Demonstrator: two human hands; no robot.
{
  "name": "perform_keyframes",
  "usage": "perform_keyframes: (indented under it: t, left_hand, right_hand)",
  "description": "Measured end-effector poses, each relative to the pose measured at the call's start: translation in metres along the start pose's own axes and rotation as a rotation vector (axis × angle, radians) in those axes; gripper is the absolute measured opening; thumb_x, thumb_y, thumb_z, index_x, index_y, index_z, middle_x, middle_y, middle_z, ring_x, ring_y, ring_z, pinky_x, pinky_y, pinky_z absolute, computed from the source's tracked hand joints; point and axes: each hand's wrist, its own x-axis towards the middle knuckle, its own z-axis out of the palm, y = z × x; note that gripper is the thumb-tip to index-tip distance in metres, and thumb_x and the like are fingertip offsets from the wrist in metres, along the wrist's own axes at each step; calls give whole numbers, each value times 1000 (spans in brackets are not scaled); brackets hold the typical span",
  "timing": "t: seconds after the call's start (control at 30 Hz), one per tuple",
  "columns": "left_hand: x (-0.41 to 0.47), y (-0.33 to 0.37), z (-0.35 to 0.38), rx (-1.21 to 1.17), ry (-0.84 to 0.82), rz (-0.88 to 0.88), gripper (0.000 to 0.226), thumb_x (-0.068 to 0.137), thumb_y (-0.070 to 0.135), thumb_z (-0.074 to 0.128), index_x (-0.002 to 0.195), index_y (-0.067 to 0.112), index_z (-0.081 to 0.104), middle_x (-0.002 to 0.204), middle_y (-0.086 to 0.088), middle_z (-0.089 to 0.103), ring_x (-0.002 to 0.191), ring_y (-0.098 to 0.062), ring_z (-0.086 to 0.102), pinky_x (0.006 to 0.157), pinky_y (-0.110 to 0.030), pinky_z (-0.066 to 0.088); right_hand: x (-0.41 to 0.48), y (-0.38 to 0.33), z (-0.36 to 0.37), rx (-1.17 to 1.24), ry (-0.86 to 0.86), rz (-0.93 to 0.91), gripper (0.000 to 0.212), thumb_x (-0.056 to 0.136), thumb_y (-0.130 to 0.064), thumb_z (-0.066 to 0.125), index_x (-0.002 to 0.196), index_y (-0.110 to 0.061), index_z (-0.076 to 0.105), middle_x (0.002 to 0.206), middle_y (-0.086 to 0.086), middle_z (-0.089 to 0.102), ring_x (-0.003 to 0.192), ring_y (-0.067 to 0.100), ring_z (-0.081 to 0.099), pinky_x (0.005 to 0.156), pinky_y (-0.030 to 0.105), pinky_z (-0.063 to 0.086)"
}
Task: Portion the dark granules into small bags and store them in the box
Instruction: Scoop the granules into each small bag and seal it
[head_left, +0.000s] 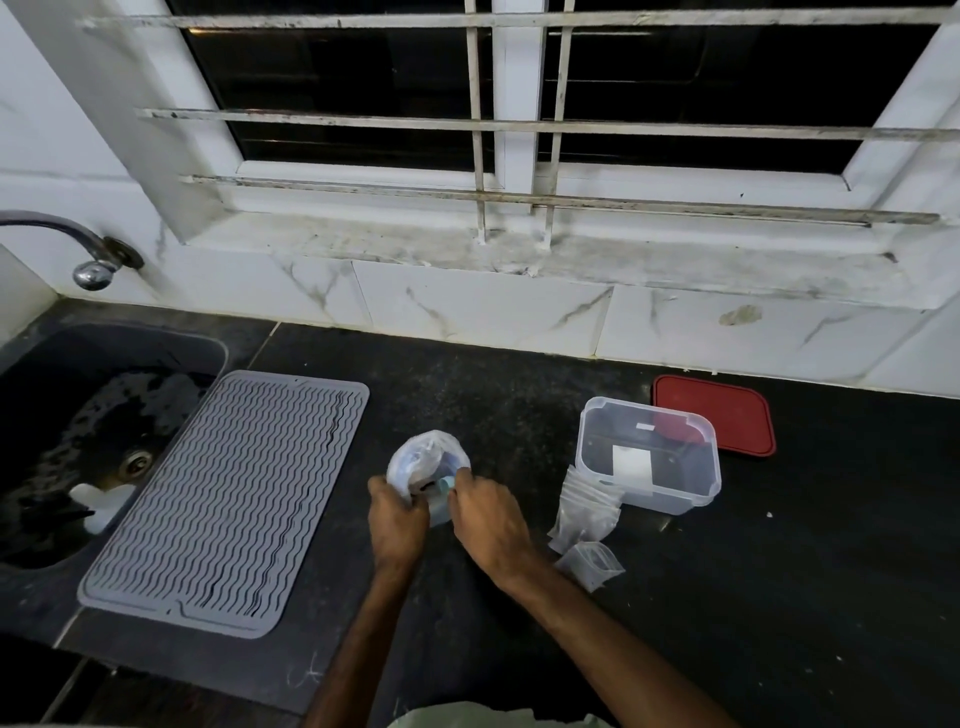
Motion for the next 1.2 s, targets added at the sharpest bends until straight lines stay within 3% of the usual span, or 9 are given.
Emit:
perform_keyframes:
  t: [0.17, 0.37, 0.47, 0.63, 0.83, 0.97, 1.2]
  left_hand:
    - [-3, 1, 1, 8, -37, 19, 37, 85, 0, 63, 114, 9, 43, 100, -4, 57, 89, -21, 61, 74, -39, 56]
    - [2, -7, -5, -28, -167, 80, 40, 83, 8, 73, 114, 17, 50, 99, 7, 59, 91, -10, 60, 72, -23, 50]
    - [10, -12, -9, 63, -281, 121, 28, 86, 17, 72, 113, 16, 62, 101, 0, 68, 93, -15, 66, 77, -32, 55]
    - [18, -9, -20, 63, -476, 56, 16, 88, 15, 70, 104, 13, 68, 92, -4, 72, 85, -14, 69, 66, -23, 53]
    - [19, -6, -14, -36, -307, -6, 19, 94, 23, 63, 97, 7, 73, 86, -8, 75, 85, -20, 73, 77, -40, 60]
    - [15, -11, -7, -147, -319, -97, 22, 97, 20, 55, 111, 9, 69, 100, -8, 74, 97, -22, 70, 88, -45, 57]
    - [8, -6, -8, -292, -297, -159, 32, 101, 28, 47, 126, 13, 60, 114, -10, 68, 106, -24, 65, 97, -48, 51]
  right_hand:
    - [1, 1, 6, 164, 46, 129, 27, 101, -27, 48, 118, -9, 60, 106, 10, 70, 96, 24, 69, 78, 32, 54]
    - [0, 14, 11, 433, 13, 292, 23, 94, -27, 59, 91, -7, 70, 91, 9, 72, 83, 20, 68, 72, 32, 54]
    - [0, 17, 10, 468, -1, 332, 23, 92, -23, 59, 88, -4, 70, 90, 12, 72, 84, 23, 67, 69, 30, 49]
    - [0, 21, 10, 460, 16, 352, 22, 91, -22, 58, 91, -3, 70, 94, 13, 72, 87, 25, 68, 69, 30, 48]
    - [1, 19, 9, 381, -2, 275, 27, 93, -29, 58, 98, -6, 69, 97, 11, 72, 90, 26, 68, 74, 34, 52]
    - [-2, 14, 12, 315, -29, 216, 26, 96, -29, 56, 109, -9, 69, 105, 8, 71, 96, 21, 69, 79, 30, 55]
    - [-1, 20, 13, 440, -75, 278, 19, 93, -23, 62, 89, -7, 70, 89, 7, 73, 79, 17, 67, 68, 30, 55]
